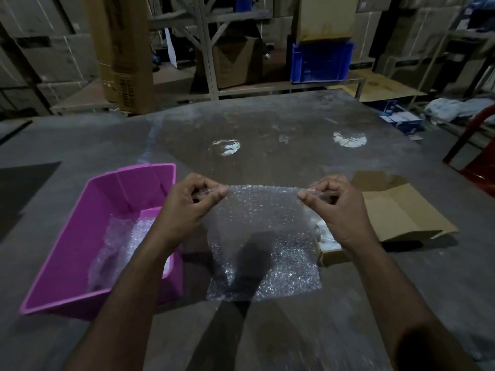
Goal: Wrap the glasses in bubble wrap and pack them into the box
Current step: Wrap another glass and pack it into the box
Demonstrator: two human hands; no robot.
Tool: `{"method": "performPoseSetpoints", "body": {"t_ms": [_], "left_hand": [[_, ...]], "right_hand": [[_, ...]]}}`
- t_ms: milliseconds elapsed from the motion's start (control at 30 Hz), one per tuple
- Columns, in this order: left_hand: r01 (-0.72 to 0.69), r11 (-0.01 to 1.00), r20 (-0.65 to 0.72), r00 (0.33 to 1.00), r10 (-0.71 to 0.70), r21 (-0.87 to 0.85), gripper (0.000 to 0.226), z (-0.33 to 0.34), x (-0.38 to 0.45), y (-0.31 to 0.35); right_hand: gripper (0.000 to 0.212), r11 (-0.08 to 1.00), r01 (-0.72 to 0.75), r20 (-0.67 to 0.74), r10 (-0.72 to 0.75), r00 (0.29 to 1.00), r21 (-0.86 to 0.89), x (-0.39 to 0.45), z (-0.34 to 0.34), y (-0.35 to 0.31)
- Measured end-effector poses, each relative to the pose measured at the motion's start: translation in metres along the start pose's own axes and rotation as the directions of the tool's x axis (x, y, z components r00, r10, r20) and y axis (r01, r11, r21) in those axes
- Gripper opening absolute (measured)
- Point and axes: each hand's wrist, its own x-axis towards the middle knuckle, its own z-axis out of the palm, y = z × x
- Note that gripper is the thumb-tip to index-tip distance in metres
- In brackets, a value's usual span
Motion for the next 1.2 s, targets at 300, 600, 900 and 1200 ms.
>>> {"method": "performPoseSetpoints", "body": {"t_ms": [300, 600, 900, 1200], "left_hand": [[0.013, 0.998, 0.015, 1.0, -0.012, -0.068, 0.017, 0.006, -0.004, -0.001], [0.146, 0.979, 0.114, 0.985, -0.13, -0.143, 0.019, 0.013, -0.01, 0.011], [0.097, 0.995, 0.106, 0.99, -0.096, -0.004, 0.027, 0.013, -0.012, 0.005], [0.1, 0.995, 0.149, 0.984, -0.098, -0.01, 0.014, 0.012, -0.012, 0.0]], "right_hand": [[0.022, 0.988, -0.097, 0.195, 0.071, 0.978, 0.123, 0.0, -0.001, 0.002], [0.027, 0.986, -0.131, 0.258, 0.101, 0.961, 0.103, -0.009, -0.002, -0.007], [0.009, 0.998, -0.044, 0.169, 0.051, 0.984, -0.043, -0.007, -0.003, 0.003], [0.024, 0.998, -0.066, 0.276, 0.06, 0.959, 0.013, -0.005, -0.012, 0.01]]}}
